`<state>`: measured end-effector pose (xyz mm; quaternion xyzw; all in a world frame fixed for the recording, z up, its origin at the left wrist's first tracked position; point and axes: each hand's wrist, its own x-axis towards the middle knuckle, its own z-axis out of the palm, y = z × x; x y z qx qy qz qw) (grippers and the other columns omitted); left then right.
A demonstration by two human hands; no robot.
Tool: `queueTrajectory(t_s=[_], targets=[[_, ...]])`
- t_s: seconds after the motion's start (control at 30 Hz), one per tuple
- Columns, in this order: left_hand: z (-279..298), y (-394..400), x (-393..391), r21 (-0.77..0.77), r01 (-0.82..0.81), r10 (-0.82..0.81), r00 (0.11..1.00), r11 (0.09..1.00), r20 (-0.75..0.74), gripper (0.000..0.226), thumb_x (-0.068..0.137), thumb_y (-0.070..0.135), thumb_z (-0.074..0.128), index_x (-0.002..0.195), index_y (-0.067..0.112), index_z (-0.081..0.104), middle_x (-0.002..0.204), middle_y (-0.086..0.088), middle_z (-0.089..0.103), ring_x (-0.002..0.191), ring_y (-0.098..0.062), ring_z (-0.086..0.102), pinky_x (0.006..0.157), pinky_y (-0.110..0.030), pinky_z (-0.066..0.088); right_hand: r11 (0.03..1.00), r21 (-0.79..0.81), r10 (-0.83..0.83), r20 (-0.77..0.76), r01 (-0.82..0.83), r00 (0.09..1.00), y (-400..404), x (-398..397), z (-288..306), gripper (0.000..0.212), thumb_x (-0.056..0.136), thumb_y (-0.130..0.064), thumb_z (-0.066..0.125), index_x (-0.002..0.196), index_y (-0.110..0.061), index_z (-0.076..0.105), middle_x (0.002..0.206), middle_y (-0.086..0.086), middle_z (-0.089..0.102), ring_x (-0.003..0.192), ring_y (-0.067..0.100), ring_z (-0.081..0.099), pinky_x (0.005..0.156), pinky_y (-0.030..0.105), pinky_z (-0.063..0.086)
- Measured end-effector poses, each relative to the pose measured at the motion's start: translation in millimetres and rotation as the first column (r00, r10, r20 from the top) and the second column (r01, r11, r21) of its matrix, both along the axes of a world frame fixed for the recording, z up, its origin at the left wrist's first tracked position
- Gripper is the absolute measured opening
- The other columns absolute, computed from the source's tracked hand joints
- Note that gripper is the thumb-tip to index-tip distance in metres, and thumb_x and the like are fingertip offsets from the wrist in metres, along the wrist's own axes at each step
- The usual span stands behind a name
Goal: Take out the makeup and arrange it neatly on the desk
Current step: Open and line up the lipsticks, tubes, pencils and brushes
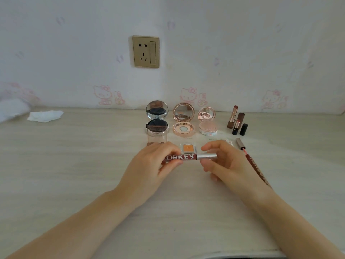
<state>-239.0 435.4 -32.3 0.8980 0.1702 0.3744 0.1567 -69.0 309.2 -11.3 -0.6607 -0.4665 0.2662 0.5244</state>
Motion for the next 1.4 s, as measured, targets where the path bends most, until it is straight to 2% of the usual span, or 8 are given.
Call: queueTrajectory(t_s=[0.13,0.37,0.5,0.7,0.9,1.07,1.3,1.4], targets=[[1.6,-0.1,0.1,0.019,0.001,-0.001,1.000,1.000,0.010,0.023,0.090,0.043,0.052,0.097,0.023,0.062,0.090,0.015,0.058,0.081,-0.006,0.055,0.071,-0.029,0.047,0.999,-0.018,-0.043,-0.201,0.040,0.979,0.1,-2.5,4.0,0.028,0.095,-0.034,0.050,0.096,-0.010,0.065,0.066,0.010,0.066,0.053,0.019,0.054,0.047,0.030,0.039],[-0.6,0.0,0.3,0.019,-0.022,0.022,0.999,1.000,-0.026,0.020,0.087,0.042,0.056,0.101,0.027,0.057,0.093,0.022,0.054,0.084,0.002,0.049,0.073,-0.012,0.039,0.998,0.012,-0.065,-0.089,0.066,0.994,1.0,-2.2,5.1,0.015,0.094,-0.011,0.055,0.093,-0.012,0.070,0.072,0.004,0.070,0.063,0.011,0.061,0.061,0.030,0.054],[-1.7,1.1,-0.2,0.023,-0.030,0.030,0.999,0.999,-0.041,0.015,0.086,0.036,0.059,0.098,0.029,0.054,0.092,0.018,0.058,0.081,-0.003,0.052,0.069,-0.017,0.041,0.998,0.024,-0.052,-0.067,0.053,0.996,-0.1,-0.5,3.7,0.016,0.091,-0.004,0.059,0.100,-0.014,0.066,0.085,0.001,0.069,0.069,0.010,0.063,0.062,0.028,0.055],[-1.4,-0.8,0.1,0.042,-0.011,0.013,0.999,0.999,-0.044,0.015,0.089,0.039,0.055,0.098,0.027,0.056,0.093,0.017,0.057,0.081,-0.003,0.051,0.069,-0.017,0.040,0.999,-0.028,-0.029,-0.214,0.024,0.976,0.4,-2.1,3.9,0.021,0.092,-0.029,0.058,0.096,-0.011,0.068,0.075,0.008,0.071,0.063,0.018,0.062,0.053,0.031,0.048],[0.1,-0.9,-0.4,0.020,-0.007,0.008,0.999,1.000,-0.035,0.014,0.088,0.037,0.057,0.097,0.025,0.058,0.092,0.016,0.058,0.083,-0.005,0.054,0.070,-0.023,0.045,1.000,0.003,-0.010,-0.100,0.011,0.995,-0.5,-0.5,2.9,0.014,0.089,-0.005,0.061,0.097,-0.015,0.067,0.079,0.007,0.072,0.067,0.013,0.062,0.060,0.029,0.051],[-0.2,-1.9,0.1,0.013,-0.003,0.003,1.000,1.000,-0.017,0.015,0.088,0.038,0.057,0.098,0.026,0.057,0.093,0.017,0.058,0.082,-0.003,0.054,0.070,-0.023,0.046,1.000,-0.014,-0.011,-0.181,0.008,0.983,-0.2,-1.7,2.5,0.024,0.093,-0.030,0.056,0.097,-0.009,0.067,0.073,0.008,0.069,0.063,0.018,0.062,0.058,0.033,0.048],[1.2,-0.7,-0.2,0.029,0.006,-0.005,0.998,1.000,-0.060,0.016,0.089,0.037,0.056,0.097,0.023,0.059,0.091,0.017,0.057,0.082,-0.002,0.051,0.071,-0.018,0.042,1.000,0.004,-0.029,-0.043,0.029,0.999,-0.3,-0.3,2.6,0.014,0.084,-0.001,0.064,0.090,-0.014,0.065,0.081,0.003,0.068,0.065,0.012,0.061,0.062,0.025,0.054],[0.7,-1.2,-0.2,0.032,0.008,-0.006,0.998,0.999,-0.057,0.016,0.089,0.037,0.055,0.097,0.023,0.059,0.090,0.017,0.056,0.079,-0.003,0.050,0.070,-0.022,0.045,1.000,0.019,-0.019,-0.144,0.022,0.989,-0.9,-2.7,4.5,0.014,0.085,-0.015,0.068,0.098,-0.013,0.063,0.091,0.003,0.069,0.074,0.018,0.067,0.064,0.029,0.056]])
